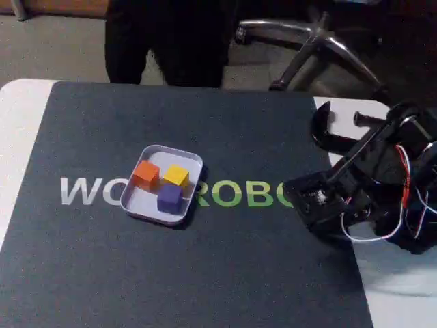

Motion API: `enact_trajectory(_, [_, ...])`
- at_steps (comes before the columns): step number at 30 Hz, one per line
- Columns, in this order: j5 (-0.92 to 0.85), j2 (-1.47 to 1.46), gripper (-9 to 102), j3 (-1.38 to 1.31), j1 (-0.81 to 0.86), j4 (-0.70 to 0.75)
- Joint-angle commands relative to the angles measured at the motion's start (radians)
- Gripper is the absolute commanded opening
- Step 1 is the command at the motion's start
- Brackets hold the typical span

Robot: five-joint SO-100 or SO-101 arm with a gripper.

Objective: Move blocks one by one until all three blocks are in the tray.

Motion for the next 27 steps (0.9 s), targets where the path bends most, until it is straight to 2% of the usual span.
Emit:
enact_trajectory(1, [-0.005, 0.0, -8, -0.006, 0.0, 0.005])
enact_trajectory(27, [-0.005, 0.0, -8, -0.006, 0.014, 0.005])
